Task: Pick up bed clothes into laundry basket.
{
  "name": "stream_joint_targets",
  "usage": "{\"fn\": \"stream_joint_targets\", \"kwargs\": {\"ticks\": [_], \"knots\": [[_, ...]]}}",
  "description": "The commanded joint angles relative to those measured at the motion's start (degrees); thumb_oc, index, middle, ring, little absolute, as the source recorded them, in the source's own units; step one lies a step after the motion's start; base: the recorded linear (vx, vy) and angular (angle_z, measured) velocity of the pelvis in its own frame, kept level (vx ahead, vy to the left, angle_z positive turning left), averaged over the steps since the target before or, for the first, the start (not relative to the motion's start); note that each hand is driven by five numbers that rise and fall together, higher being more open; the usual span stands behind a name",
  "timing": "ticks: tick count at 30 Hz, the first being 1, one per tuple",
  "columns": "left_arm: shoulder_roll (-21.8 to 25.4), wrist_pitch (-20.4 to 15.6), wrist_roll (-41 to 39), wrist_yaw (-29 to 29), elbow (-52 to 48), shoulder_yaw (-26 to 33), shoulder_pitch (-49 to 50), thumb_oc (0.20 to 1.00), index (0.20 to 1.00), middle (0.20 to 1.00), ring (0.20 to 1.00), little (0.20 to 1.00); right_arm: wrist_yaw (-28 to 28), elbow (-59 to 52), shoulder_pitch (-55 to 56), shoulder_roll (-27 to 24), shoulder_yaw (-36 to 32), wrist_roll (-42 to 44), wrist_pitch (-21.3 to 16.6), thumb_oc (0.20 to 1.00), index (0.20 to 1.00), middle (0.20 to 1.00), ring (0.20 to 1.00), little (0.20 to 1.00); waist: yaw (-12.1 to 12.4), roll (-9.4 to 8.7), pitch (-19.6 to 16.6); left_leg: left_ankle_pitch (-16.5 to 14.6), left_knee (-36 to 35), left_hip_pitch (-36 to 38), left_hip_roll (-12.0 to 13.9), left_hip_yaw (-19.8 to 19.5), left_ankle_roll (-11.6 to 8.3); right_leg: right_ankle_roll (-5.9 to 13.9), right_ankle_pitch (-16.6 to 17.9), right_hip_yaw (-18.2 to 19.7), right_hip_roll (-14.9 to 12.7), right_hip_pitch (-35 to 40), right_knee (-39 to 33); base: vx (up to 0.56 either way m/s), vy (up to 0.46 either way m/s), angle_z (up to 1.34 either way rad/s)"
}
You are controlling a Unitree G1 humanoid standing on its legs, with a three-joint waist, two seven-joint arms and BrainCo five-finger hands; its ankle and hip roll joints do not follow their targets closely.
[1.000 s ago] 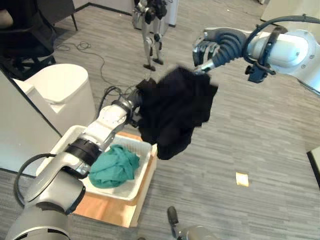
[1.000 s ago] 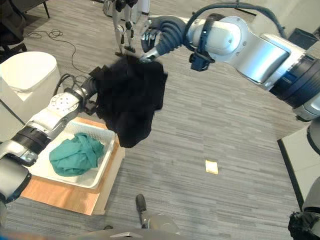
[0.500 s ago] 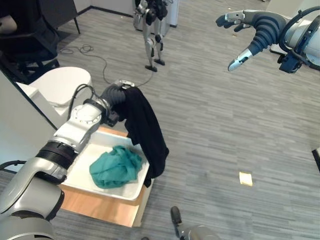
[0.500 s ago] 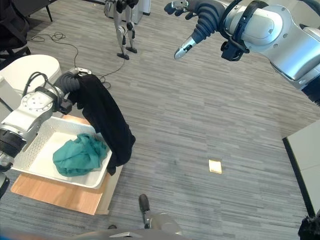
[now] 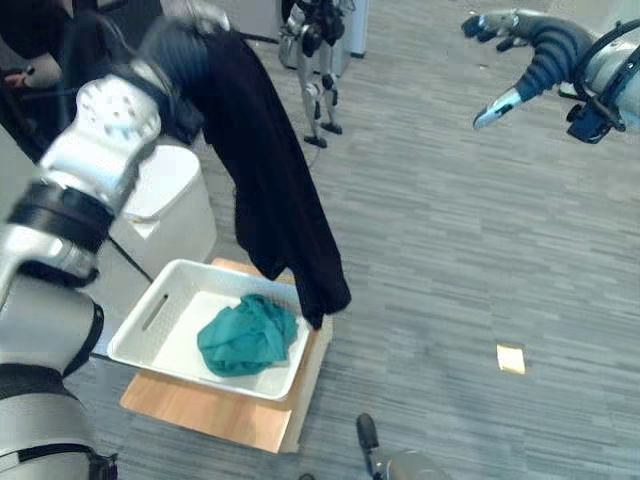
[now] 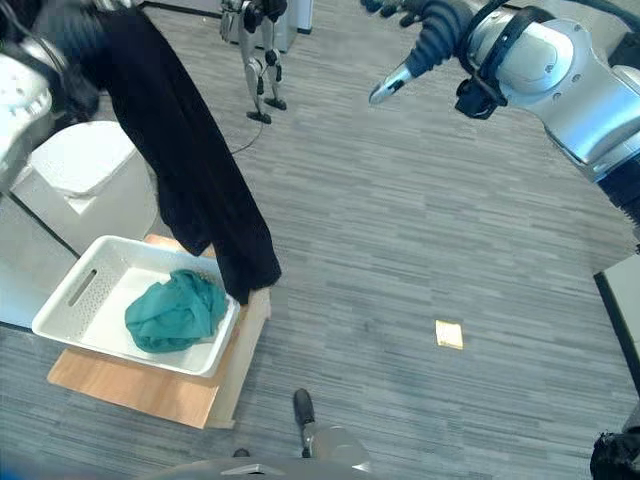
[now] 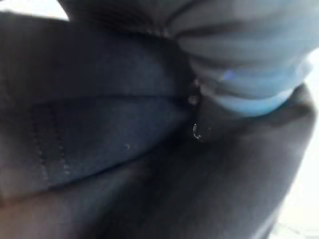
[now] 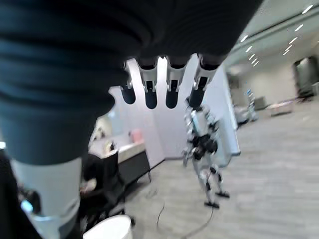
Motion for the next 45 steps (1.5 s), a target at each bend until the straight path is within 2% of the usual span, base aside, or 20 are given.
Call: {"fn": "stream_joint_targets", "kwargs": {"ticks": [1, 6, 10, 15, 22, 32, 33, 39, 45], "knots": [[2.65, -4.93, -1.72, 4.44, 2.82, -2.48, -9.86, 0.200, 0.200, 0.200, 0.200, 0.200, -3.79, 3.83, -0.80, -1.20, -5.22, -1.75, -0.70, 1.000, 1.000, 1.000, 1.000, 1.000, 1.30, 4.91, -1.54, 4.75, -3.08, -1.81, 1.51, -0.16, -1.07, 5.98, -7.56, -1.47, -2.56, 5.02, 0.69, 0.00, 0.000, 0.00], [4.82, -5.32, -2.09, 6.68, 7.07, -5.20, -17.94, 0.200, 0.200, 0.200, 0.200, 0.200, -4.22, 3.57, 3.99, -2.87, -8.86, -2.41, -0.27, 1.000, 1.000, 1.000, 1.000, 1.000, 1.31, 5.90, -2.25, 4.61, -3.08, -1.32, 1.42, -0.48, -1.05, 5.90, -7.99, -1.82, -2.69, 5.74, 0.69, 0.00, -0.002, 0.01], [5.75, -4.23, -1.60, 7.46, 10.88, -7.73, -22.59, 0.200, 0.200, 0.200, 0.200, 0.200, -4.90, 4.41, 5.40, -4.69, -9.89, -2.20, -0.20, 1.000, 1.000, 1.000, 1.000, 1.000, 1.46, 6.32, -2.71, 4.56, -3.08, -1.11, 1.41, -0.90, -1.08, 5.83, -8.27, -2.37, -2.81, 6.26, 0.69, 0.01, -0.008, 0.09], [6.81, -3.64, -2.69, 7.94, 12.66, -6.10, -21.85, 0.200, 0.200, 0.200, 0.200, 0.200, -5.37, 4.66, 8.67, -6.97, -13.40, -1.57, -0.21, 1.000, 1.000, 1.000, 1.000, 1.000, 1.70, 6.02, -2.88, 4.57, -3.08, -1.02, 1.41, -1.28, -1.07, 5.89, -8.48, -2.85, -2.94, 6.55, 0.69, 0.00, 0.000, 0.09], [9.78, -1.85, 0.35, 7.97, 13.86, -4.38, -19.14, 0.200, 0.200, 0.200, 0.200, 0.200, -5.91, 6.36, 16.51, -13.78, -21.71, -0.01, -0.22, 1.000, 1.000, 1.000, 1.000, 1.000, 1.45, 4.87, -1.84, 4.87, -3.08, -1.71, 1.56, -1.55, -1.02, 6.09, -8.41, -3.47, -3.05, 6.15, 0.69, -0.03, 0.008, 0.04], [13.01, -1.29, 2.58, 6.36, 11.54, -2.10, -14.78, 0.200, 0.200, 0.200, 0.200, 0.200, -4.10, -2.33, 36.71, -16.55, -41.13, 0.32, -1.54, 1.000, 1.000, 1.000, 1.000, 1.000, 1.02, 3.53, 1.16, 5.55, -3.08, -3.13, 1.97, -0.66, -0.84, 6.14, -7.54, -2.82, -2.92, 4.23, 0.69, -0.04, 0.006, -0.01], [13.34, -1.40, 2.36, 6.33, 10.96, -1.24, -13.64, 0.200, 0.200, 0.200, 0.200, 0.200, -3.75, -3.51, 38.05, -16.37, -42.39, 0.69, -1.84, 1.000, 1.000, 1.000, 1.000, 1.000, 0.85, 3.36, 1.54, 5.61, -3.08, -3.23, 1.99, -0.60, -0.81, 6.15, -7.45, -2.72, -2.89, 4.04, 0.69, -0.04, 0.006, -0.03], [14.76, -1.94, 4.00, 6.41, 2.89, 7.34, -1.74, 0.200, 0.200, 0.200, 0.200, 0.200, -2.82, -11.37, 55.74, -14.56, -60.59, 2.64, -4.01, 1.000, 1.000, 1.000, 1.000, 1.000, 1.10, 2.55, 3.02, 5.75, -3.08, -3.48, 1.96, -0.50, -0.71, 6.03, -7.49, -2.65, -2.83, 3.65, 0.69, -0.01, 0.004, -0.03], [15.09, -2.43, 4.53, 6.36, -2.44, 11.75, 5.58, 0.200, 0.200, 0.200, 0.200, 0.200, -2.17, -13.12, 63.99, -13.71, -68.18, 2.37, -4.22, 1.000, 1.000, 1.000, 1.000, 1.000, 1.87, 1.81, 3.83, 5.80, -3.08, -3.47, 2.00, -0.98, -0.71, 5.85, -7.73, -2.94, -2.79, 3.93, 0.69, 0.00, 0.000, 0.00]]}}
